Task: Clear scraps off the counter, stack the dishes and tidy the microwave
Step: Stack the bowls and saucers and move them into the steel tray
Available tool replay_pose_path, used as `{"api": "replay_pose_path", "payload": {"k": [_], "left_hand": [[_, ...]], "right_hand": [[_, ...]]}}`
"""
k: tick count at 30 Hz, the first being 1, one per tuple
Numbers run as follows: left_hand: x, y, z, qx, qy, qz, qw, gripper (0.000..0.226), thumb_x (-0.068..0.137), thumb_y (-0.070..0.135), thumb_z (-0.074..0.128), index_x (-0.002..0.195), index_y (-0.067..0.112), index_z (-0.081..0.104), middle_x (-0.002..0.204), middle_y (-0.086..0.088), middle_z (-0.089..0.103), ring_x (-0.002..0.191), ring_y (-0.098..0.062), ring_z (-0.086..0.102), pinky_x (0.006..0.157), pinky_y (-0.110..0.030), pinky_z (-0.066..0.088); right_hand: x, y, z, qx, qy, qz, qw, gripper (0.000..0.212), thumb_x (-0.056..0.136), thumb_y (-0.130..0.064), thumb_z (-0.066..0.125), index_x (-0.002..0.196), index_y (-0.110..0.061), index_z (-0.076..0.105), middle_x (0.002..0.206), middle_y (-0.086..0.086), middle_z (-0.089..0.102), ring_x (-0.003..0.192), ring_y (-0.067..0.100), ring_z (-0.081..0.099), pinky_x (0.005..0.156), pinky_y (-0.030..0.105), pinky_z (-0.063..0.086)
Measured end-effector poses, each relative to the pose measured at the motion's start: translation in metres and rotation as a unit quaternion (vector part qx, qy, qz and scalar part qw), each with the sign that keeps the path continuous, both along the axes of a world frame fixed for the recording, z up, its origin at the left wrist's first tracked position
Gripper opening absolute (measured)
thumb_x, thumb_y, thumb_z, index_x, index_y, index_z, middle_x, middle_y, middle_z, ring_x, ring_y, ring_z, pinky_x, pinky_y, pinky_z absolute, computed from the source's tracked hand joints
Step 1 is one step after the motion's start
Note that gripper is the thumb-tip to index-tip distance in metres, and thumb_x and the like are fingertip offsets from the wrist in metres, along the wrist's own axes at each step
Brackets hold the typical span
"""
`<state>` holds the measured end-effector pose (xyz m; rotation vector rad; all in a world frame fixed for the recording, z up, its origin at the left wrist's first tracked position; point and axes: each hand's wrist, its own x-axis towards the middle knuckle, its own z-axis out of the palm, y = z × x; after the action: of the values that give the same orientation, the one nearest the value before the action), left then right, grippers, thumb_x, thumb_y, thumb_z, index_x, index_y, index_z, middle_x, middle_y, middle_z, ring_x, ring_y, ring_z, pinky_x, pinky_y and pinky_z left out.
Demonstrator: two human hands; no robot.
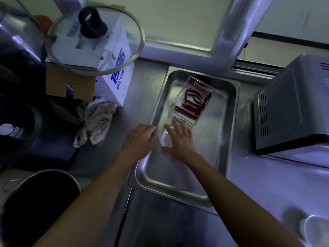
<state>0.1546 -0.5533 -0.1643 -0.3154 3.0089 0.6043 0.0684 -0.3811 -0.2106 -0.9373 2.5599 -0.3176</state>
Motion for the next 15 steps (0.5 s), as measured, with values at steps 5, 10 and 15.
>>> {"api": "replay_pose_path", "payload": {"k": [5,10,15], "left_hand": [[-0.015,-0.002,-0.002,-0.002,-0.005,-0.009,1.000,0.032,0.090,0.024,0.054,0.116,0.008,0.065,0.114,-0.010,0.068,0.110,-0.035,0.057,0.089,-0.051,0.050],[-0.027,-0.002,-0.004,-0.012,-0.006,-0.020,1.000,0.035,0.089,0.017,0.061,0.123,0.007,0.064,0.119,-0.012,0.066,0.114,-0.034,0.055,0.092,-0.051,0.049],[-0.042,0.000,-0.002,-0.028,-0.022,-0.036,0.999,0.041,0.090,0.018,0.062,0.130,0.011,0.060,0.129,-0.007,0.062,0.121,-0.031,0.052,0.092,-0.048,0.048]], "right_hand": [[-0.002,0.003,-0.009,-0.008,0.017,0.021,1.000,0.100,0.080,-0.066,0.065,0.157,-0.037,0.009,0.167,0.004,-0.008,0.153,0.032,-0.012,0.122,0.054,0.006],[-0.003,0.005,-0.011,-0.019,0.006,0.006,1.000,0.103,0.078,-0.069,0.065,0.158,-0.035,0.010,0.168,0.002,-0.009,0.153,0.027,-0.014,0.122,0.054,0.003],[0.003,0.027,-0.009,-0.072,0.036,-0.020,0.997,0.085,0.084,-0.067,0.056,0.152,-0.028,0.025,0.167,0.006,0.010,0.154,0.029,0.004,0.121,0.053,0.012]]}}
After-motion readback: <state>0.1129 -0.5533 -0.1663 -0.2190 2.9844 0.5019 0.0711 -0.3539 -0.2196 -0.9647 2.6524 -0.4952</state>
